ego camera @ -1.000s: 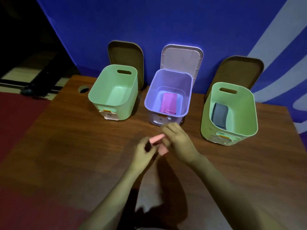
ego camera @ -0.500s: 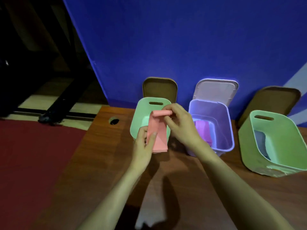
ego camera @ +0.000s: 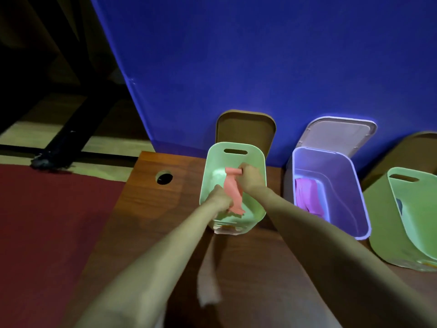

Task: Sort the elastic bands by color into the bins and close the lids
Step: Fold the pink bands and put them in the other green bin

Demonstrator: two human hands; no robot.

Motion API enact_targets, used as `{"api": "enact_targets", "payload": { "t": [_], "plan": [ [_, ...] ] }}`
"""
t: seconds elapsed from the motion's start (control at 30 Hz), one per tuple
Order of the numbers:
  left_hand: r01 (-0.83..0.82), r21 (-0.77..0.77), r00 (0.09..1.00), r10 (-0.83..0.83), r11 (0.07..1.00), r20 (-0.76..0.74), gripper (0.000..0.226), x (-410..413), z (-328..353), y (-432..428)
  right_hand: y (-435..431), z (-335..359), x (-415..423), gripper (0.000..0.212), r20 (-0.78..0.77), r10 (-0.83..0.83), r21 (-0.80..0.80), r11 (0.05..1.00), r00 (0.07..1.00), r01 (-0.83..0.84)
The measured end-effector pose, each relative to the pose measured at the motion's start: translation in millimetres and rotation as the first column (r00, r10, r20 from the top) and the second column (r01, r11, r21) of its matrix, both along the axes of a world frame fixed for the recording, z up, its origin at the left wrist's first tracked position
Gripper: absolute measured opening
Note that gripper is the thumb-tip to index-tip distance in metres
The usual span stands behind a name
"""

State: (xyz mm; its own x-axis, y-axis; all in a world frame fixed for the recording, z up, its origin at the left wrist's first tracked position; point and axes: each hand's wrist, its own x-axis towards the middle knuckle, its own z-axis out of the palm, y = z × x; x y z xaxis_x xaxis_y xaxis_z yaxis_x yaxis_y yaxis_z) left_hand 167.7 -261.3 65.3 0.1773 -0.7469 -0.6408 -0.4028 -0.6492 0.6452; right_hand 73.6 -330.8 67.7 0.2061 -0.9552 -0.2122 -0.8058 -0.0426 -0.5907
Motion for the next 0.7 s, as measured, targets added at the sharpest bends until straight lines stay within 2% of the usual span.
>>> {"api": "enact_targets", "payload": {
  "t": [0.13, 0.3, 0.47, 0.53, 0.63, 0.7],
  "plan": [
    [0.032, 0.128, 0.998, -0.040, 0.991, 0.057, 0.050, -6.1, -10.4, -16.1, -6.2, -23.0, 8.9, 0.022, -0.121, -0.007, 0.042, 0.999, 0.993, 0.012],
    [0.030, 0.193, 0.988, -0.059, 0.981, 0.145, 0.057, -6.9, -29.3, -29.2, -21.3, -42.9, 18.0, 0.022, -0.196, 0.065, 0.085, 0.995, 0.978, -0.049],
    [0.091, 0.234, 0.972, -0.137, 0.968, 0.190, 0.050, -12.2, -31.4, -30.5, -29.2, -54.3, 21.1, 0.029, -0.317, 0.126, 0.110, 0.989, 0.940, -0.096],
    [0.203, 0.244, 0.936, -0.261, 0.948, 0.236, 0.041, -10.7, -27.6, -29.2, -26.2, -52.7, 22.4, 0.037, -0.356, 0.145, 0.093, 0.988, 0.923, -0.120],
    [0.336, 0.183, 0.852, -0.381, 0.924, 0.359, 0.031, -9.8, -12.1, -28.0, -16.8, -32.4, 21.0, 0.040, -0.312, 0.140, -0.008, 0.989, 0.939, -0.151],
    [0.316, -0.006, 0.860, -0.284, 0.949, 0.425, 0.033, -7.0, 2.7, -17.4, -1.5, -8.0, 12.9, 0.038, -0.227, 0.148, -0.093, 0.981, 0.963, -0.172]
  ]
}}
